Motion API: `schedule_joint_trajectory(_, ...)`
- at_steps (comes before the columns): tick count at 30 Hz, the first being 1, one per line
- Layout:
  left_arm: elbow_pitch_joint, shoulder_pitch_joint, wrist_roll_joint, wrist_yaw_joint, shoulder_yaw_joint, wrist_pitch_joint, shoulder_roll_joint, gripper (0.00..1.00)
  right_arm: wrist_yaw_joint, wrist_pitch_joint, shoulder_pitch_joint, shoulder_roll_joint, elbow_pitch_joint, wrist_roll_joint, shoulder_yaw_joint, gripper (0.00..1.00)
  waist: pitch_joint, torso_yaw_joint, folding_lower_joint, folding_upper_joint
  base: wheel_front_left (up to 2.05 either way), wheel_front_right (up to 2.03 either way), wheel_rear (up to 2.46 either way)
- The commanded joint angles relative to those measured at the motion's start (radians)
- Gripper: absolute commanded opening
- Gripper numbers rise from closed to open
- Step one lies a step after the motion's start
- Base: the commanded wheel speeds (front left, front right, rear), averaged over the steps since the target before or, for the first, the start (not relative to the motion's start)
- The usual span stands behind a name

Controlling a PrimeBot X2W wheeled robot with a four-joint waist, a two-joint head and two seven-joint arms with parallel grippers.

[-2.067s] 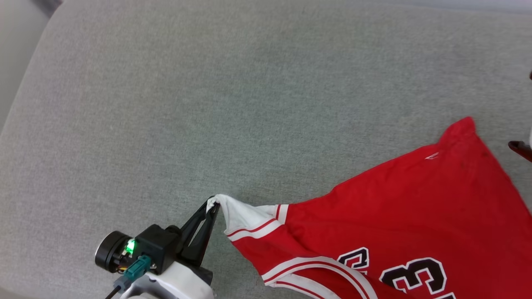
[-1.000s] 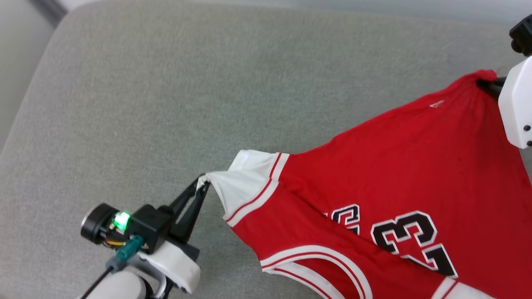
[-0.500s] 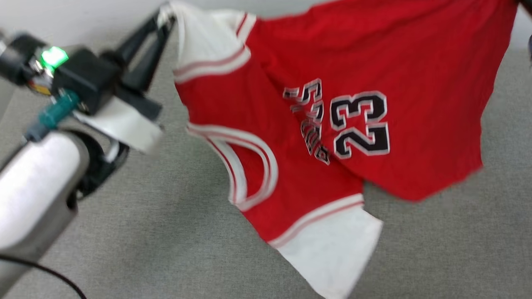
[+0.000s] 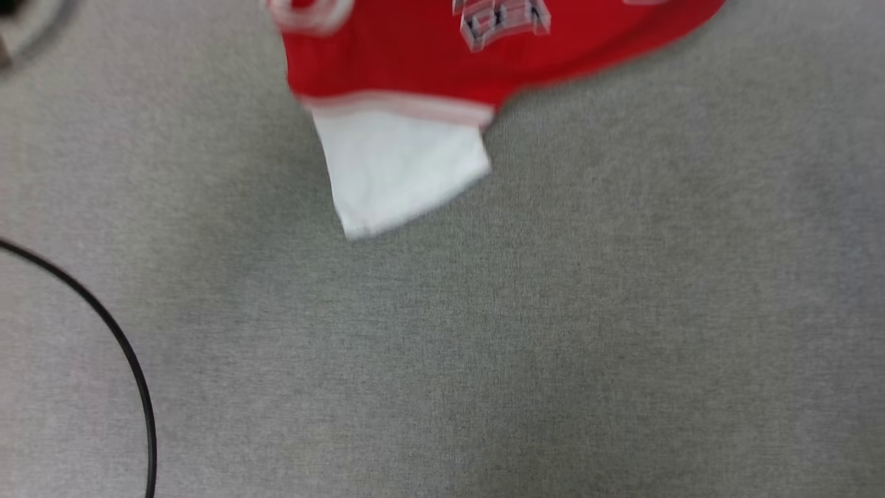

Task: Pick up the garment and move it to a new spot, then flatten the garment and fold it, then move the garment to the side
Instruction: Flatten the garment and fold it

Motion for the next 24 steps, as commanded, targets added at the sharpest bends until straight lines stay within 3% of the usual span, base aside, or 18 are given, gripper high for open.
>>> schedule_joint_trajectory(1, 0.018, -0.033, 0.002, -0.008, 0.004, 0.000, -0.011, 0.00, 0.000, 0.003, -0.036, 0.011, 0.011, -0.017, 0.001, 0.00, 0.050, -0.002, -0.0001, 0.0000, 0.00, 0.00, 0.00)
schedule_joint_trajectory(14, 0.317, -0.450, 0.031, -0.075, 0.023, -0.060, -0.082, 0.00, 0.000, -0.063, -0.402, 0.116, 0.229, -0.177, -0.019, 0.00, 0.176, 0.002, -0.0001, 0.0000, 0.00, 0.00, 0.00)
schedule_joint_trajectory(24, 0.480, -0.442, -0.004, -0.089, -0.051, -0.140, -0.116, 0.00, 0.000, -0.144, -0.392, 0.177, 0.391, -0.161, 0.039, 0.00, 0.188, -0.006, -0.0001, 0.0000, 0.00, 0.00, 0.00)
